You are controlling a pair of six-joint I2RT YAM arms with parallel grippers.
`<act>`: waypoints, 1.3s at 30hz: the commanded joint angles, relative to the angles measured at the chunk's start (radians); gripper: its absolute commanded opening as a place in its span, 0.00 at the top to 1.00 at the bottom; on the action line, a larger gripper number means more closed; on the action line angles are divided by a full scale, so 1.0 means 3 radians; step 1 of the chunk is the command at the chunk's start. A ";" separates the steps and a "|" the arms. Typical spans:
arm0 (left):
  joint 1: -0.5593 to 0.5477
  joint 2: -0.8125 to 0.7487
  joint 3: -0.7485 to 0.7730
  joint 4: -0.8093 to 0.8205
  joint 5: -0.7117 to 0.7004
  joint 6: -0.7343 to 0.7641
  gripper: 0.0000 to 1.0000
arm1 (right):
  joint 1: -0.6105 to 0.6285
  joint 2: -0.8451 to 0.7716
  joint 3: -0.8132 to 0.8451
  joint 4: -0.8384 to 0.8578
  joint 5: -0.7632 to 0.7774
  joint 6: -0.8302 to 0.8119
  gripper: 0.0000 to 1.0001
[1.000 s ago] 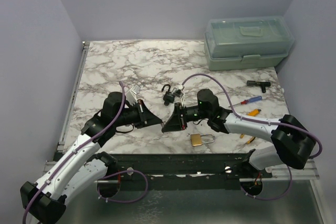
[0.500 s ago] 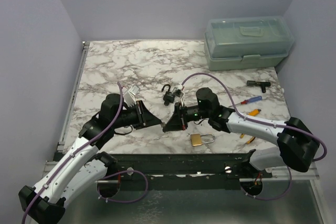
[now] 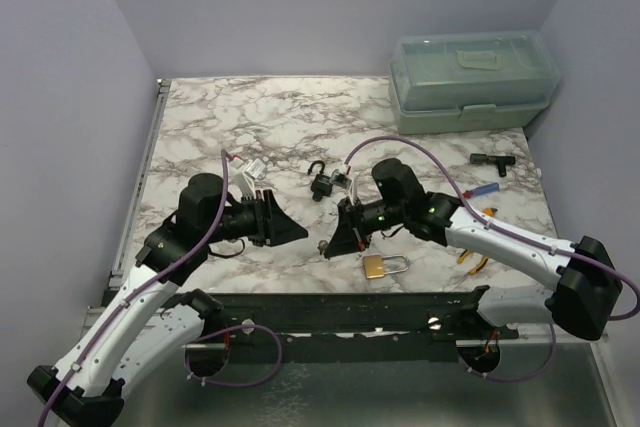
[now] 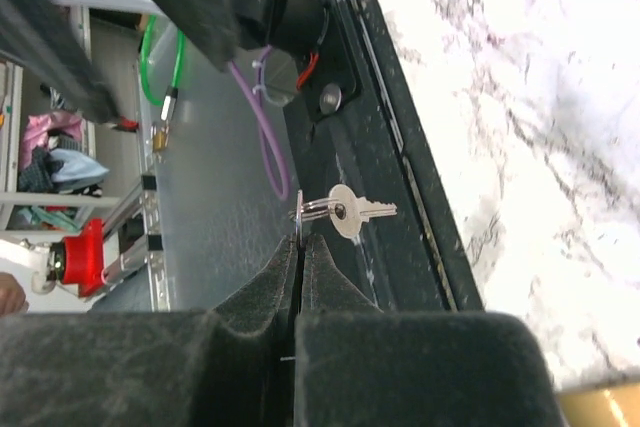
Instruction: Unlock with the key
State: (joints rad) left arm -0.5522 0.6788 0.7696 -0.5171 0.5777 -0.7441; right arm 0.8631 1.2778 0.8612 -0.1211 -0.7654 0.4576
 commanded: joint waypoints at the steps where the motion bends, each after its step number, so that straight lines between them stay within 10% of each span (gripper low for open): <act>1: -0.0021 -0.0014 0.0102 0.0151 0.0670 0.0301 0.57 | 0.0017 -0.0112 0.0175 -0.0865 -0.0134 -0.0177 1.00; 15: -0.0179 0.0254 -0.0610 0.1476 0.0872 -0.0311 0.37 | 0.0017 -0.0365 0.0390 -0.1919 0.0366 0.0530 1.00; 27: -0.1068 0.0784 -0.0934 0.2897 0.0600 -0.0563 0.43 | 0.0017 -0.0849 0.0128 -0.1712 -0.0282 0.0704 1.00; 39: -0.1289 0.0928 -0.0966 0.3155 0.0464 -0.0558 0.48 | 0.0017 -0.0984 0.0032 -0.1740 -0.0430 0.0650 1.00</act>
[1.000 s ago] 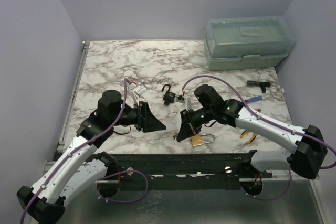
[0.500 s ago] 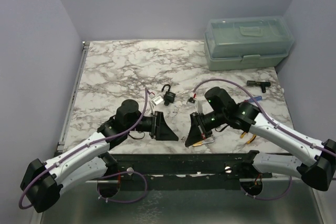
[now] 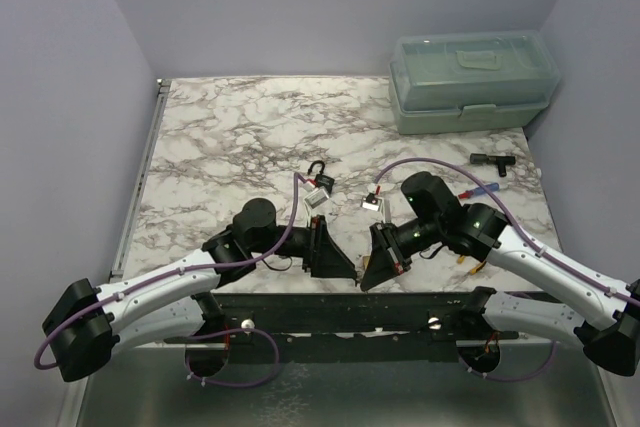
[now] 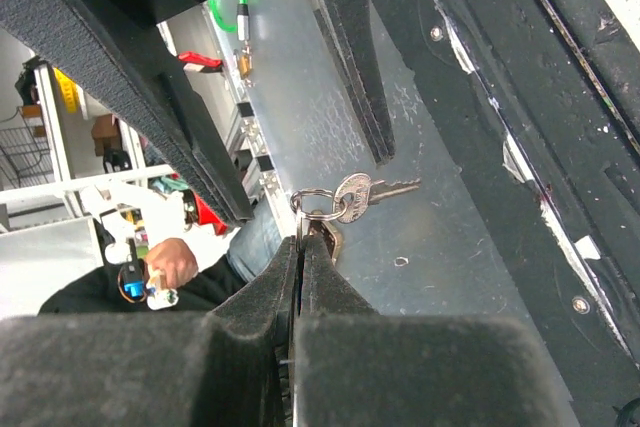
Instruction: Unlock with the key
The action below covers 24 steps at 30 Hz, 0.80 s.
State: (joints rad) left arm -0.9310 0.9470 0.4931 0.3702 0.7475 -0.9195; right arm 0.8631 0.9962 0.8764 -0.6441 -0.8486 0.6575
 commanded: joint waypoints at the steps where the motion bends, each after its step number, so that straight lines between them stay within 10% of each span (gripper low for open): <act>1: -0.0026 0.0047 -0.0050 0.0200 -0.0111 0.0031 0.49 | 0.0017 -0.0048 -0.0015 0.0000 -0.0156 -0.0025 1.00; 24: -0.0144 0.0172 -0.0090 0.0401 -0.0043 -0.0042 0.73 | 0.0017 0.0020 -0.0068 0.0107 -0.0181 -0.0094 1.00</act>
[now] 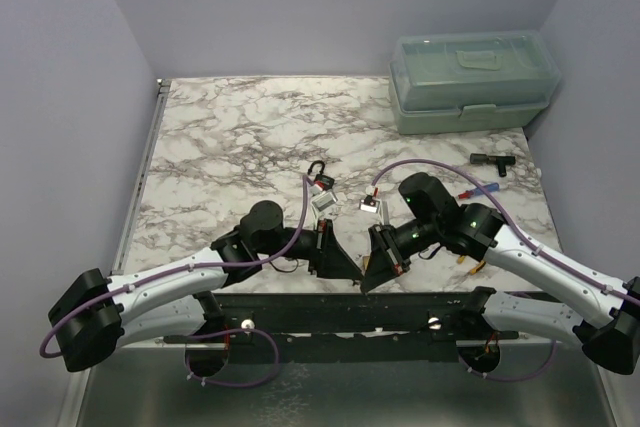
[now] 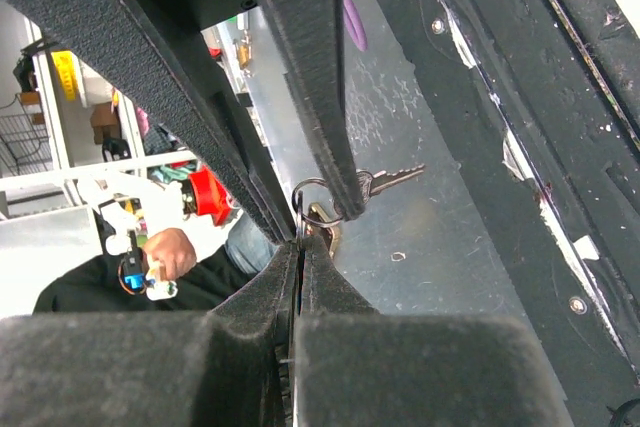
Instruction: Unlock with the key
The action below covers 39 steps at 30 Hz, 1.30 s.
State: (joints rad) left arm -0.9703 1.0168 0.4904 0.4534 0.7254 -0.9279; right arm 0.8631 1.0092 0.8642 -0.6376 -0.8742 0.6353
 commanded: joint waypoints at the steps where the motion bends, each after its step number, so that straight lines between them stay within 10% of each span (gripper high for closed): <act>1: -0.0013 -0.0061 -0.0087 0.0129 0.0031 -0.0023 0.74 | 0.0017 -0.0020 -0.0026 0.0085 -0.0091 -0.0021 1.00; 13: -0.0023 -0.0146 -0.0209 0.0181 -0.0029 -0.0145 1.00 | 0.0017 -0.0018 -0.0005 0.0076 0.0044 -0.0023 0.99; 23: -0.0018 -0.0704 -0.0583 0.0181 -0.0766 -0.0355 1.00 | 0.0017 -0.0106 0.0116 0.0042 0.0589 0.0084 0.50; 39: -0.0018 -0.1759 -0.1199 0.0186 -0.2058 -0.0977 1.00 | 0.0017 -0.0558 -0.0260 0.0815 0.1406 0.0805 0.50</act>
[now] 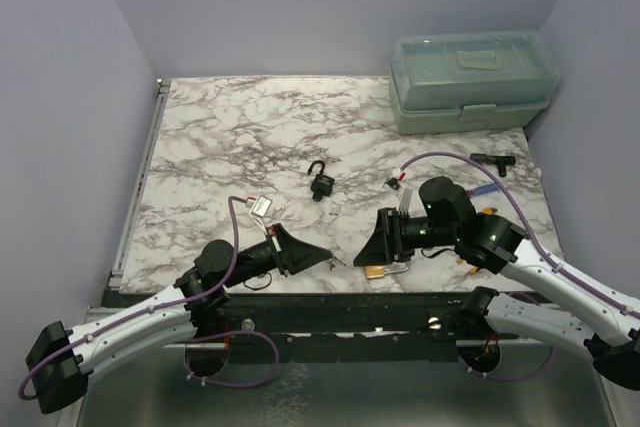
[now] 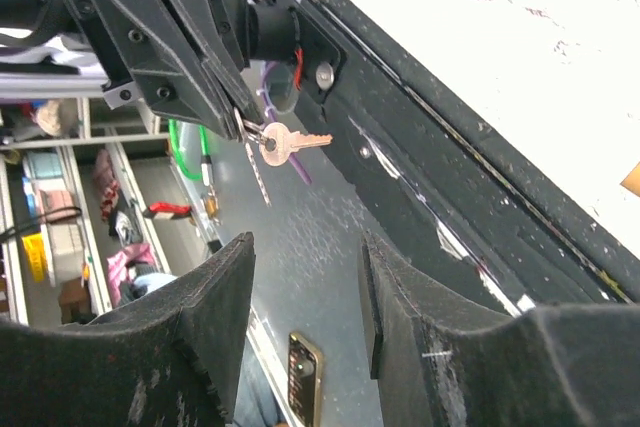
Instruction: Unlock with the key
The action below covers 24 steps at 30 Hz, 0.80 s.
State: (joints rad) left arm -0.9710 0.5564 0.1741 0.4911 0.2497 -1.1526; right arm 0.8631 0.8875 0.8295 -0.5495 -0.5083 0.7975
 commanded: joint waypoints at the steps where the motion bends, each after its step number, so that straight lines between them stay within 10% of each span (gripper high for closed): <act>1: -0.0015 -0.0286 -0.0176 0.0057 -0.0536 -0.0268 1.00 | 0.0017 -0.0173 -0.0167 0.0651 0.0204 0.0298 0.50; 24: -0.0019 -0.0670 -0.0483 0.0060 -0.1104 -0.0533 1.00 | 0.0066 0.0797 -0.0021 0.1524 -0.0033 0.0455 0.72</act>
State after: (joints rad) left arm -0.9710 0.3573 0.0441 0.4904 -0.0460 -1.2961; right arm 0.8715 1.1088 0.7940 -0.1417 -0.4900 0.9329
